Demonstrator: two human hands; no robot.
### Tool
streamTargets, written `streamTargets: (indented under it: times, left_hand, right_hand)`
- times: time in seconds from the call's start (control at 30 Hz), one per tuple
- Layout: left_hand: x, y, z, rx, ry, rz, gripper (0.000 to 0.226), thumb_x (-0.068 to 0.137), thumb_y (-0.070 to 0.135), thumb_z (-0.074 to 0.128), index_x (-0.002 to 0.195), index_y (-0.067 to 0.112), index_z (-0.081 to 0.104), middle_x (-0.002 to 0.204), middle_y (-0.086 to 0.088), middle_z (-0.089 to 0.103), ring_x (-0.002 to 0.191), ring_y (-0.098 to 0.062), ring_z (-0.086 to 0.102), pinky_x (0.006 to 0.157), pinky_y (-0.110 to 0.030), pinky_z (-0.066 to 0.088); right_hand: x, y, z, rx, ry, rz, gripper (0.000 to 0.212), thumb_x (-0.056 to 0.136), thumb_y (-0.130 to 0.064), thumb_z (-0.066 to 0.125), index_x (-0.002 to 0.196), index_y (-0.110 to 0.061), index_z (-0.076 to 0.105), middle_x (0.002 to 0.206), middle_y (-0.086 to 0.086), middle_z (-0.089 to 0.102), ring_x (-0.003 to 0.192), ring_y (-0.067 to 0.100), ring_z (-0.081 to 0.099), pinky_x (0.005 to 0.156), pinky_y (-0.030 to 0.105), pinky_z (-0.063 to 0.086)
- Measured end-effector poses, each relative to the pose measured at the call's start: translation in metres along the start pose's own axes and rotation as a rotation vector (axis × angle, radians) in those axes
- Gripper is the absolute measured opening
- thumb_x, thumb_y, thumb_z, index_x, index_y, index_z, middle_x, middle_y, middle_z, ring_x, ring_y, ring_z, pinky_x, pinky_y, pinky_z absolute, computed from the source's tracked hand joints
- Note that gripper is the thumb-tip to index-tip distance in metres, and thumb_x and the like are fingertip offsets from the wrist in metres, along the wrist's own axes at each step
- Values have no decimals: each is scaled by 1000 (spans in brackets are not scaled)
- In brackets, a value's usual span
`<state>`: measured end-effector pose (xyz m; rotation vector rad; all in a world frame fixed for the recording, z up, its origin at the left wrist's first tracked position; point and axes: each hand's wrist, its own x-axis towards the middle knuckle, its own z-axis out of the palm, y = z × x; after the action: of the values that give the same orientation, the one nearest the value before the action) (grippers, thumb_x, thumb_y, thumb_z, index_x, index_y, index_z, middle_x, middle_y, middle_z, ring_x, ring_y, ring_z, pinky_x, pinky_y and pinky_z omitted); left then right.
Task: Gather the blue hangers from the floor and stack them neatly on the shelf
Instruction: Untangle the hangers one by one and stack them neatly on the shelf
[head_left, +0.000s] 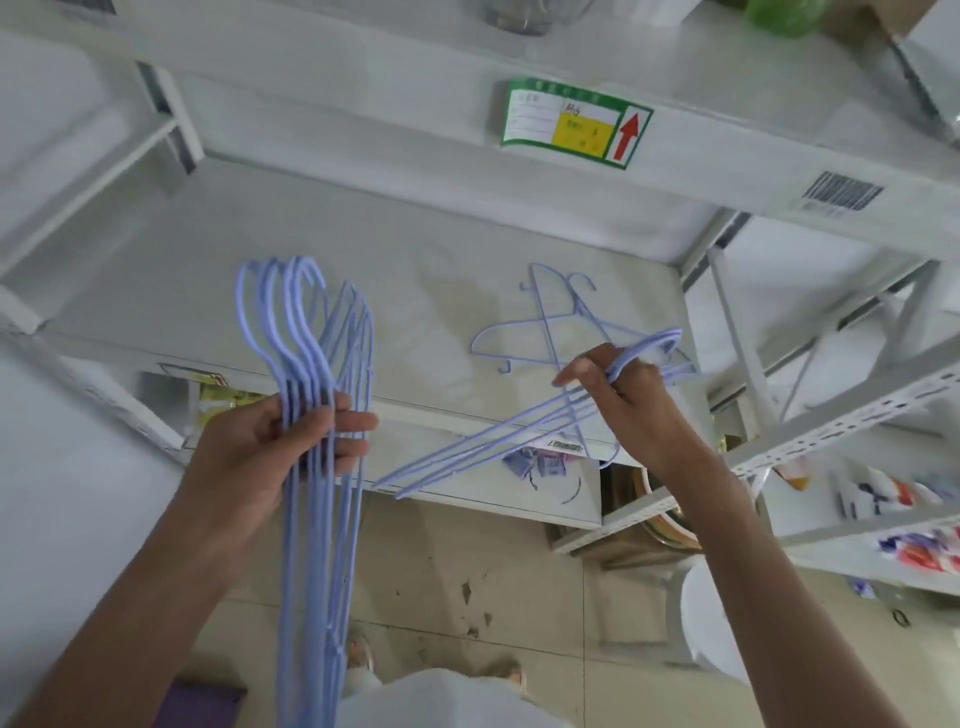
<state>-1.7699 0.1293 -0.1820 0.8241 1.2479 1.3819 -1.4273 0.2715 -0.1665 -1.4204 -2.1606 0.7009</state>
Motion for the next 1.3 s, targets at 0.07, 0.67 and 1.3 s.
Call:
streamTargets:
  times: [0.07,0.67,1.3]
  left_hand:
    - [-10,0,7,42,34,19,21,93,20,64,106,15,79,105,-18,79,95,-33,78,77,-33,64]
    - [-16,-34,177,50,206,-31,17,104,1,51,109,-8,65,92,-21,79,78,-29,79,70,-33,65]
    - [-20,-80,221,-304,-47,-271,37,73,11,81,105,-8,73,98,-27,77,87,-34,78,73,-33,62]
  right_hand:
    - [5,7,-5,154,-32,-40,40,111,-41,42,100,-29,78,109,-7,70,102,7,64,92,41,48]
    - [33,3,-29,419,-506,-284,46,108,-39,39,132,-12,68,143,-8,63,132,-7,52,108,8,38]
    - [-46,-13,-15,698,-446,129,61,96,-65,56,152,-49,39,150,-23,49,131,-11,50,108,28,45]
